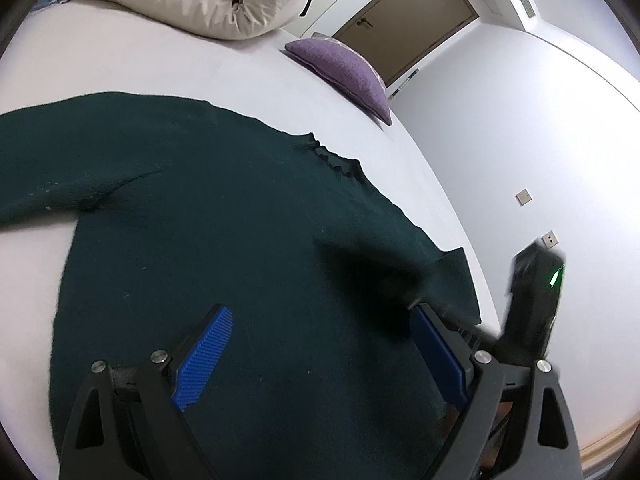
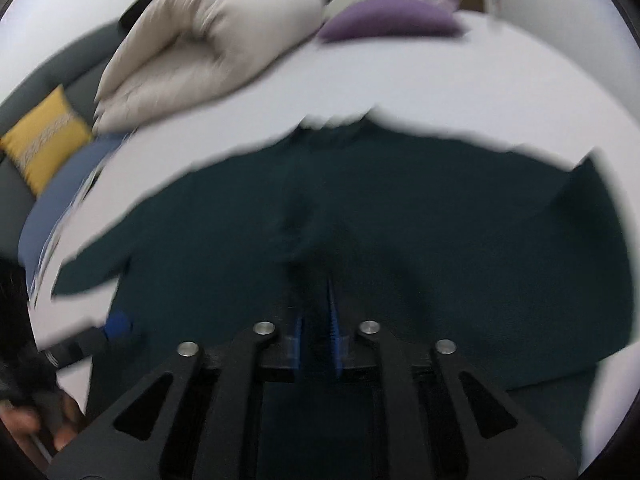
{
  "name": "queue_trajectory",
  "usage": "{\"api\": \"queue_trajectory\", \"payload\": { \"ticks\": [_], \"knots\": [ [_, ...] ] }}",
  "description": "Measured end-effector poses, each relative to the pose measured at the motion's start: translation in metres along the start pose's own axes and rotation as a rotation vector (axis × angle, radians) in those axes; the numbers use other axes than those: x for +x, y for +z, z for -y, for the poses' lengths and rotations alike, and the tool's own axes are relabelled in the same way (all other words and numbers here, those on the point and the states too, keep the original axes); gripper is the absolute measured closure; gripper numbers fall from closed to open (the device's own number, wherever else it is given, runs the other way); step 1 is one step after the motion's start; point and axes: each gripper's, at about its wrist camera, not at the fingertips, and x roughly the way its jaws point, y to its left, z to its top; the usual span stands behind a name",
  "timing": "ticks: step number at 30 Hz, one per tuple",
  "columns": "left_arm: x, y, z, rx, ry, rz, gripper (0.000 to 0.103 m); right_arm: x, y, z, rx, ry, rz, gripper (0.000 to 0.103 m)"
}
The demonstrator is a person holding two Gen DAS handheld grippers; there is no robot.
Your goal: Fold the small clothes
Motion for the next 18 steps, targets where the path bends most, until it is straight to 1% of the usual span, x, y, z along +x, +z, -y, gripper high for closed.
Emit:
{"api": "queue_trajectory", "payload": {
  "ticks": [1,2,4,5,6,7,8,9,10,11,12,13,14,15,16,17,18],
  "knots": [
    [0.003,0.001,0.001,0.001,-0.004,-0.005,0.011,0.008,-0.015,-0.005,0.002,0.034,-0.015,0.065],
    [0.008,0.003,0.002,0.002,-0.009,-0.01,0.01,0.015,-0.017,-0.002,0.016,0.065,-0.02,0.05],
    [0.02,0.005,0.005,0.0,-0.017,-0.026,0.009,0.009,-0.032,0.008,0.047,0.102,0.022,0.039],
    [0.03,0.007,0.008,-0.003,-0.016,-0.046,0.009,0.001,-0.038,0.017,0.067,0.122,0.048,0.037],
    [0.037,0.007,0.01,-0.006,-0.012,-0.062,0.009,-0.002,-0.055,0.016,0.077,0.136,0.06,0.037],
    [0.05,0.009,0.015,-0.005,-0.016,-0.087,0.009,-0.01,-0.061,0.027,0.094,0.159,0.066,0.037],
    [0.058,0.01,0.019,0.003,-0.018,-0.103,0.01,-0.016,-0.066,0.025,0.105,0.169,0.07,0.037],
    [0.07,0.011,0.026,0.023,-0.01,-0.129,0.011,-0.021,-0.071,0.036,0.127,0.176,0.076,0.037],
    [0.081,0.015,0.029,0.035,0.003,-0.143,0.018,-0.029,-0.081,0.039,0.145,0.178,0.082,0.037],
    [0.093,0.016,0.035,0.049,0.022,-0.168,0.028,-0.034,-0.089,0.049,0.174,0.185,0.091,0.037],
    [0.101,0.017,0.038,0.058,0.035,-0.183,0.031,-0.036,-0.093,0.056,0.205,0.188,0.098,0.037],
    [0.107,0.017,0.042,0.074,0.052,-0.192,0.039,-0.041,-0.097,0.052,0.236,0.188,0.103,0.037],
    [0.112,0.018,0.046,0.095,0.075,-0.194,0.05,-0.044,-0.103,0.055,0.262,0.191,0.106,0.037],
    [0.117,0.02,0.05,0.109,0.102,-0.203,0.057,-0.046,-0.107,0.064,0.289,0.195,0.11,0.037],
    [0.119,0.022,0.051,0.117,0.124,-0.211,0.075,-0.048,-0.107,0.073,0.311,0.197,0.113,0.037],
    [0.12,0.023,0.052,0.124,0.139,-0.213,0.088,-0.05,-0.11,0.081,0.33,0.199,0.121,0.037],
    [0.118,0.027,0.053,0.13,0.14,-0.21,0.089,-0.052,-0.111,0.089,0.352,0.206,0.13,0.037]
  ]
}}
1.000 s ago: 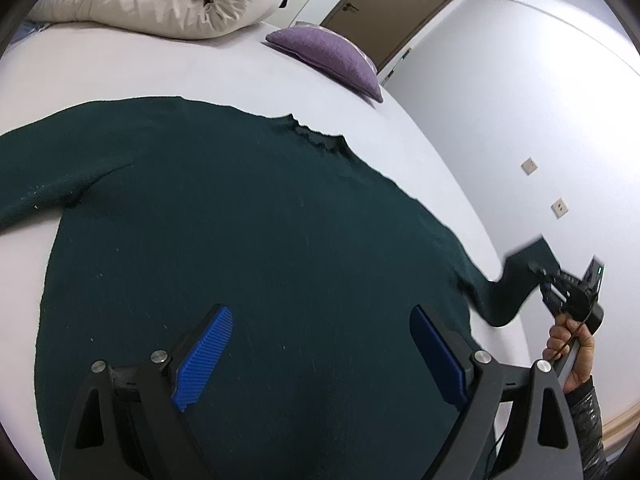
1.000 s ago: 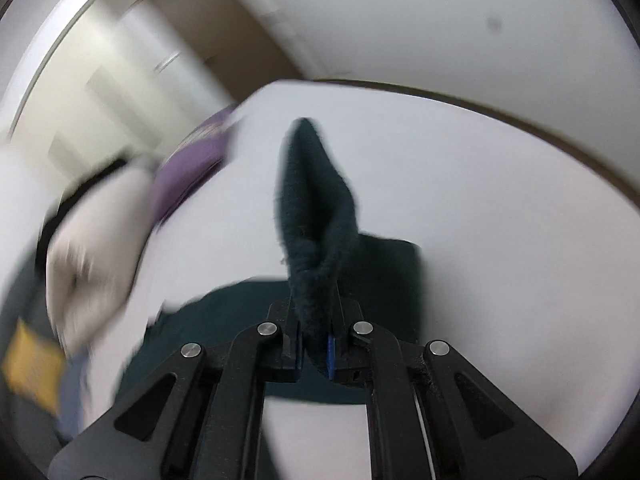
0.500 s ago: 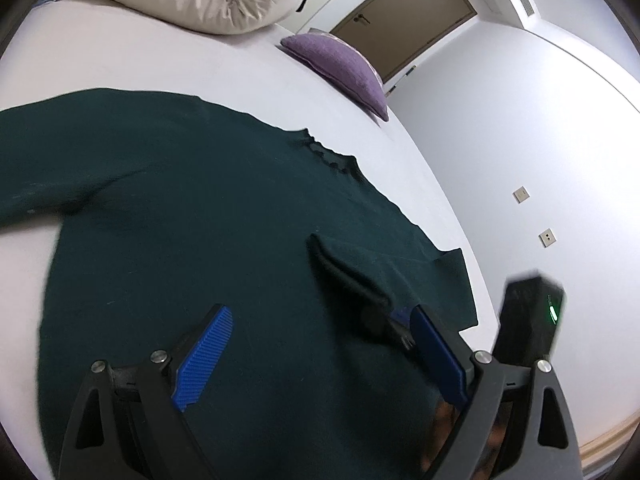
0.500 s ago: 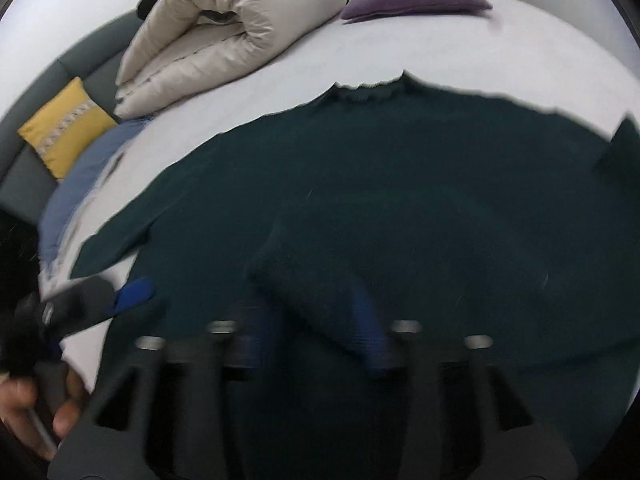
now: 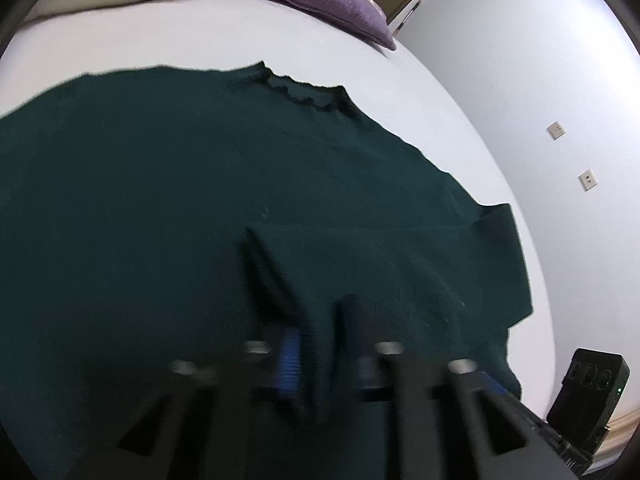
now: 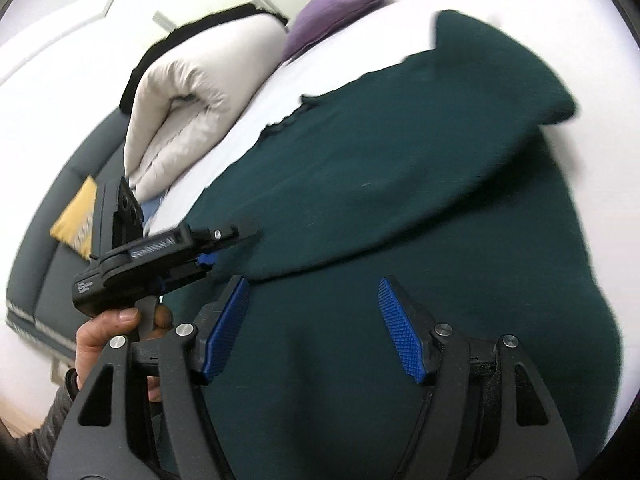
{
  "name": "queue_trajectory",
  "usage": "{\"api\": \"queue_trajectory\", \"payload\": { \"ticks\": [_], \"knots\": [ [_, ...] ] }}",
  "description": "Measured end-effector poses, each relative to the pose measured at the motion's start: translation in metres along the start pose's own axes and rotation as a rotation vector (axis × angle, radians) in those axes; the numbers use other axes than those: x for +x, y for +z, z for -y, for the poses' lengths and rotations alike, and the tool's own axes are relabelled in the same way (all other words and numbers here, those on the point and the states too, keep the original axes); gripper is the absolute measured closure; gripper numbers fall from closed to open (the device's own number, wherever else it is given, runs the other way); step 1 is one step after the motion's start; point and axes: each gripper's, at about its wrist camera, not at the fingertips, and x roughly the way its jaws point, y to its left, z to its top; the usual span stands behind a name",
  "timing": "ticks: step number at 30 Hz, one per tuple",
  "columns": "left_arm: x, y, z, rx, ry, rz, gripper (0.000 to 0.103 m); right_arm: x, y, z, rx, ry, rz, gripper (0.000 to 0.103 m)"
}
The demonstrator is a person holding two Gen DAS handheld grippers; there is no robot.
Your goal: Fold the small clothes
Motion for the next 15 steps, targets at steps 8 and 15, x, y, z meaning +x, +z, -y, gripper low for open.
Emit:
{"api": "queue_trajectory", "payload": {
  "ticks": [8,15],
  "knots": [
    [-0.038,0.023,0.006,0.07,-0.038,0.174,0.095,-0.029,0.015,0.041,0.123,0.052,0.053,0.037],
    [-0.045,0.03,-0.009,0.088,-0.011,0.269,0.095,-0.029,0.057,0.083,0.322,0.09,0.118,0.037]
  ]
}}
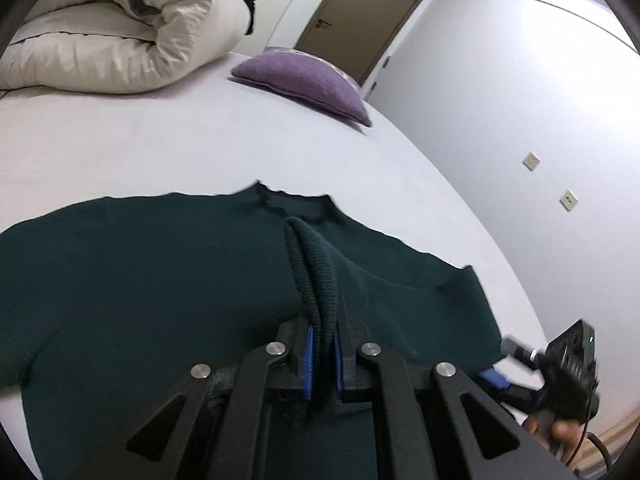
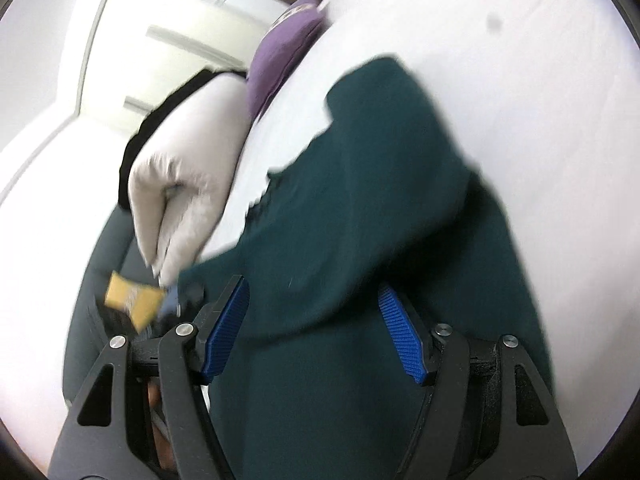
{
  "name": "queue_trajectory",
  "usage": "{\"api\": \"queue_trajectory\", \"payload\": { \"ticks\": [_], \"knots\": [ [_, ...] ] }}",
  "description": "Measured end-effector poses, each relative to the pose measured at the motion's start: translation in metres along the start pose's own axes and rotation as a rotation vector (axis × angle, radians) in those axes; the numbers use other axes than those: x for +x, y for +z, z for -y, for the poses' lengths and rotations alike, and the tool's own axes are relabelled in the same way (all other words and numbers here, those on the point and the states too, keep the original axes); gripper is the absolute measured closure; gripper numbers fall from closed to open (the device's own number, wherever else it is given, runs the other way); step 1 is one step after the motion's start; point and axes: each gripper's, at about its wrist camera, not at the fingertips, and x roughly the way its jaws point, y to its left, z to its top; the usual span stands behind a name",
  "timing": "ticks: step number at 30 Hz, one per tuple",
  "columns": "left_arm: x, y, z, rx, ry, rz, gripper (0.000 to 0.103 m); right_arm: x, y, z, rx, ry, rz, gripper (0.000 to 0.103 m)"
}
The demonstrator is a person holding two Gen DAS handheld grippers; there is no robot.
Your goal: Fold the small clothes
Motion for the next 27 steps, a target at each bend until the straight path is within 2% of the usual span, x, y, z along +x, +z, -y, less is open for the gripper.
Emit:
{"api": "queue_trajectory", "payload": {
  "ticks": [4,7,8,10,19,21,23,26,27],
  "knots": [
    [0.014,-0.001,-0.022,-0.007,0.065,0.004,0.095,-0.002,0.032,0.021,0.12,-0.001,0.082,0.038],
    [0.021,-0.005,-0.033,-0.031,0.076,0.009,0.095,-0.005,0.044,0.04,0.191,0.037,0.113,0.047],
    [0.023,-0.008,-0.037,-0.042,0.075,0.008,0.095,-0.007,0.045,0.043,0.195,0.042,0.116,0.052],
    [0.029,-0.012,-0.038,-0.049,0.084,-0.002,0.094,-0.009,0.042,0.047,0.177,0.042,0.124,0.055],
    [0.027,-0.022,-0.051,-0.089,0.055,0.007,0.094,-0.023,0.027,0.05,0.2,0.043,0.15,0.053],
    [0.028,-0.023,-0.059,-0.126,0.027,0.003,0.093,-0.03,0.023,0.049,0.217,0.004,0.151,0.053],
    [0.029,-0.023,-0.063,-0.147,0.008,-0.001,0.091,-0.039,0.021,0.041,0.182,-0.073,0.14,0.051],
    [0.029,-0.025,-0.065,-0.15,-0.001,0.008,0.091,-0.057,0.028,0.013,0.01,-0.249,0.177,0.051],
    [0.028,-0.025,-0.066,-0.152,-0.006,0.013,0.091,-0.06,0.033,0.007,-0.024,-0.266,0.193,0.051]
  ]
}}
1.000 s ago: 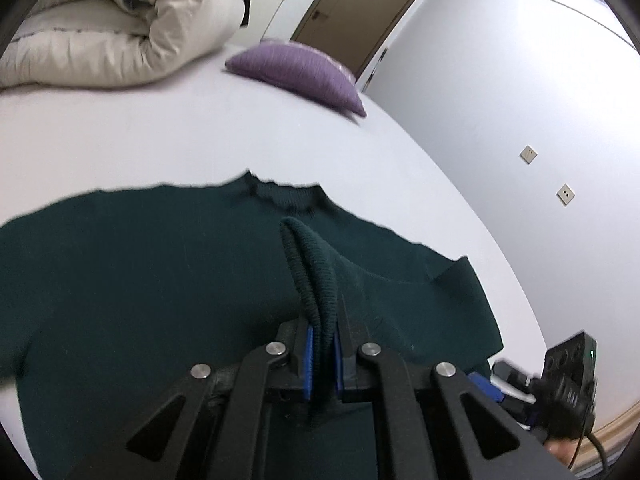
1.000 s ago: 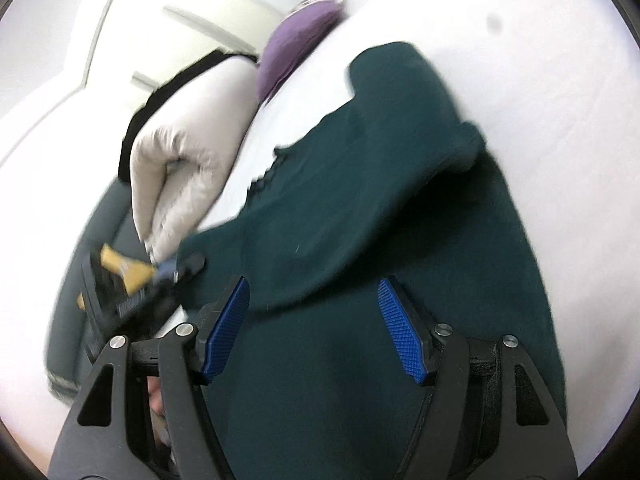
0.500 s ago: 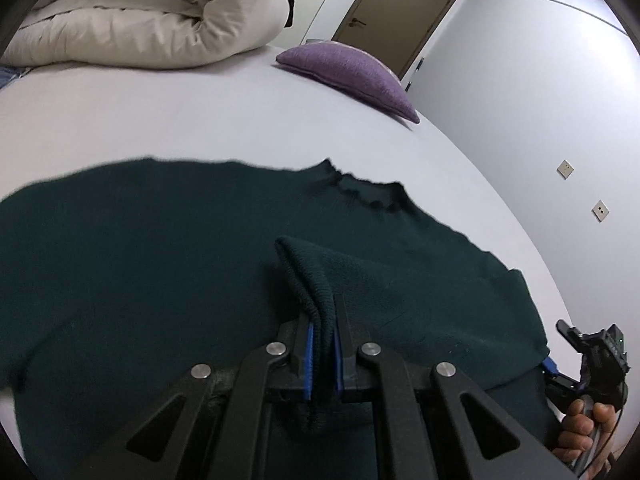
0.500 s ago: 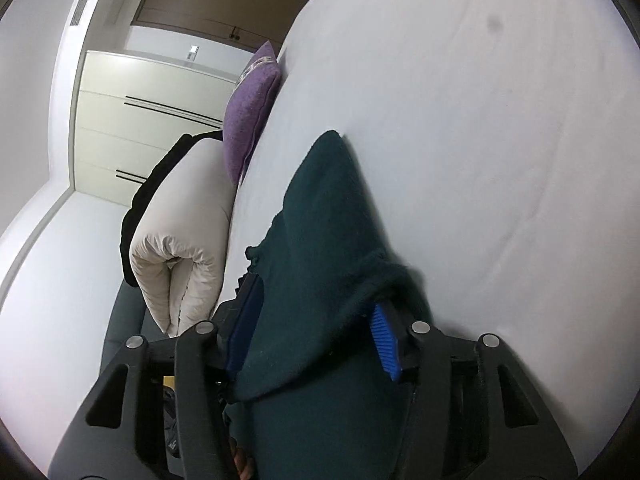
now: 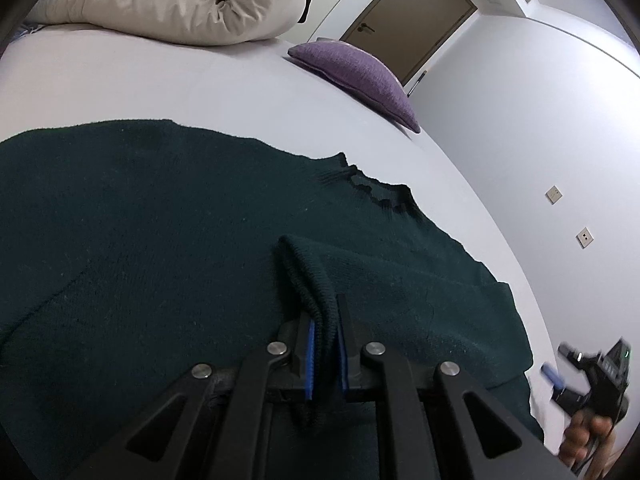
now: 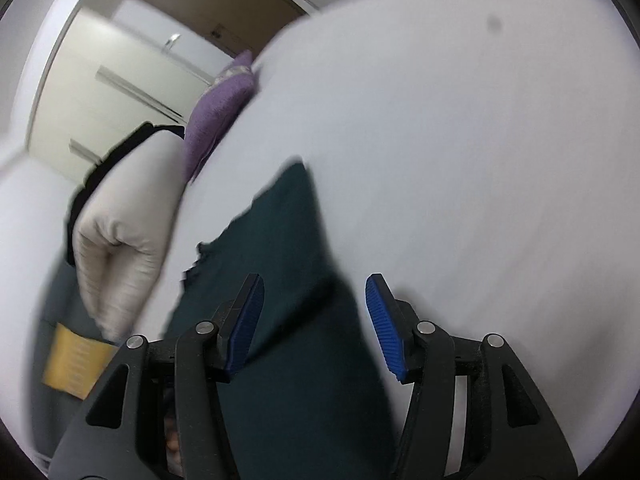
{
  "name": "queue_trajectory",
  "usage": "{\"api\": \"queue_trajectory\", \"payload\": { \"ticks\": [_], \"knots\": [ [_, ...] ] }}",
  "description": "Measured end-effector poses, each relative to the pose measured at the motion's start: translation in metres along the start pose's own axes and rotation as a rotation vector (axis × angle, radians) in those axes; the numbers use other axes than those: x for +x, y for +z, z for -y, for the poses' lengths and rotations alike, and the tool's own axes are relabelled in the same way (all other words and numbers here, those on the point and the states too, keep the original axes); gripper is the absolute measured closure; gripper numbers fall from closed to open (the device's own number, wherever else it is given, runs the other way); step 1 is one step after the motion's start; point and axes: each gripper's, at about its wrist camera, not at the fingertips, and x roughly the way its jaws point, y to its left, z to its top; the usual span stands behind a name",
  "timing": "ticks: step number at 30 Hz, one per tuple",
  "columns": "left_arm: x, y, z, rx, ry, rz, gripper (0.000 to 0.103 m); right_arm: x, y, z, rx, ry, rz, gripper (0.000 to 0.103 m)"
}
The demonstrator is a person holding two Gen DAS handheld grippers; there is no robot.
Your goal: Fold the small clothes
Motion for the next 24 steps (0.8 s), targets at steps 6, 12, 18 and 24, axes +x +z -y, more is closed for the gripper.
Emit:
{"api": "queue_trajectory", "payload": {
  "ticks": [6,12,18,24],
  "knots": [
    [-0.008,0.001,0.002,0.021,-0.006,0.054,0.09,0.044,0.049,-0.041,-0.184,-0.063,-0.063,0.051],
    [-0.002,0.004,-0.002,0.005,-0.001,0.046,0.091,0.122,0.071,-0.054,-0.295,-0.207,-0.198,0.073],
    [-0.001,0.0,-0.001,0.019,0.027,0.071,0.093,0.123,0.074,-0.046,-0.339,-0.265,-0.103,0.097],
    [0.003,0.001,-0.008,-0.007,0.004,0.055,0.091,0.123,0.077,-0.028,-0.276,-0.224,-0.049,0.097]
  ]
}}
